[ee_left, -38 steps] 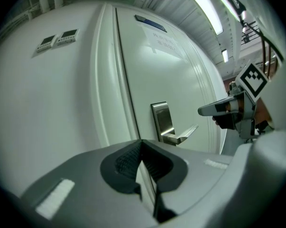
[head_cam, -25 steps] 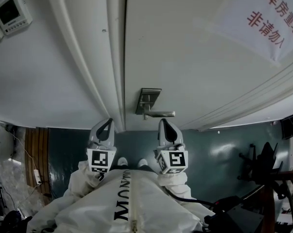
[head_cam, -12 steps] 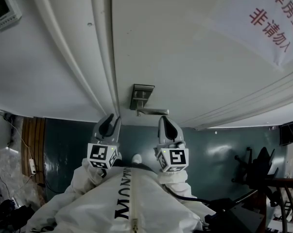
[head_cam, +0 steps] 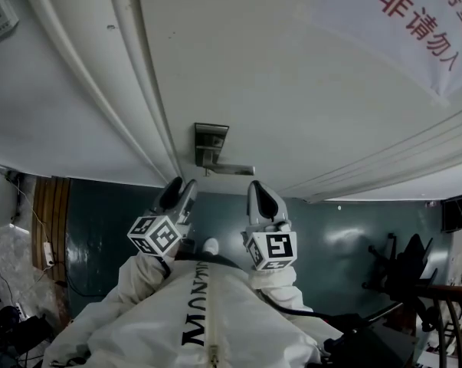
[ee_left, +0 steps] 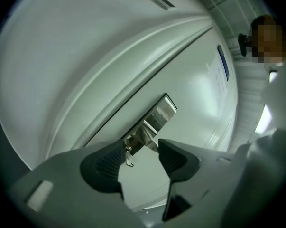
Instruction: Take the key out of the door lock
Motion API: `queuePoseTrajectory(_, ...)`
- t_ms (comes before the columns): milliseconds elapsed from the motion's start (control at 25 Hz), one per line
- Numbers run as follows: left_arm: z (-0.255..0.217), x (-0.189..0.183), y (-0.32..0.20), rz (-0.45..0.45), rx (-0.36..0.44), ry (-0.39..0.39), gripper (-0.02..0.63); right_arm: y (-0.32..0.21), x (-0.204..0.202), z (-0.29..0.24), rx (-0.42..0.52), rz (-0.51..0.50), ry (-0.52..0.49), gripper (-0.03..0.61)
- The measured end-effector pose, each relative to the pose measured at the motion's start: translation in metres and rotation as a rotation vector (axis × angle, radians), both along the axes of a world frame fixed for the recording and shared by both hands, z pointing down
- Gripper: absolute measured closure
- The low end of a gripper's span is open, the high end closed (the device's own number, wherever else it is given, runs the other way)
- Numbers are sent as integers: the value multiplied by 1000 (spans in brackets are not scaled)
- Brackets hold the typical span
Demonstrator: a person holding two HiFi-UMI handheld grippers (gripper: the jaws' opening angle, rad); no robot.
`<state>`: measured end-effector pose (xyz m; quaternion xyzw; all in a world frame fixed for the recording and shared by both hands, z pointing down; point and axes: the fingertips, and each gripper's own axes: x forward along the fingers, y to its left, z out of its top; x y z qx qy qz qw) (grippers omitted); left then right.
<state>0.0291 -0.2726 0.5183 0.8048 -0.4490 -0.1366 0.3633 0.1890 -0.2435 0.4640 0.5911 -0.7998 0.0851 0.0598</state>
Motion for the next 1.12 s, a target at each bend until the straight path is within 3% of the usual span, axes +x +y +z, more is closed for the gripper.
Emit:
queuePoseTrajectory(240, 14, 14, -4, -125, -69, 199, 382, 5, 14, 1, -1, -19, 17, 578)
queuePoseTrajectory(560, 48, 22, -11, -229, -229, 443, 382, 7, 18, 5, -5, -52, 24, 578)
queuePoseTrajectory(920, 65, 45, -25, -227, -272, 616, 382, 10, 32, 2, -2, -49, 49, 578)
queuePoseTrajectory(1120, 70, 45, -36, -246, -282, 660, 383, 12, 39, 3, -5, -38, 47, 578)
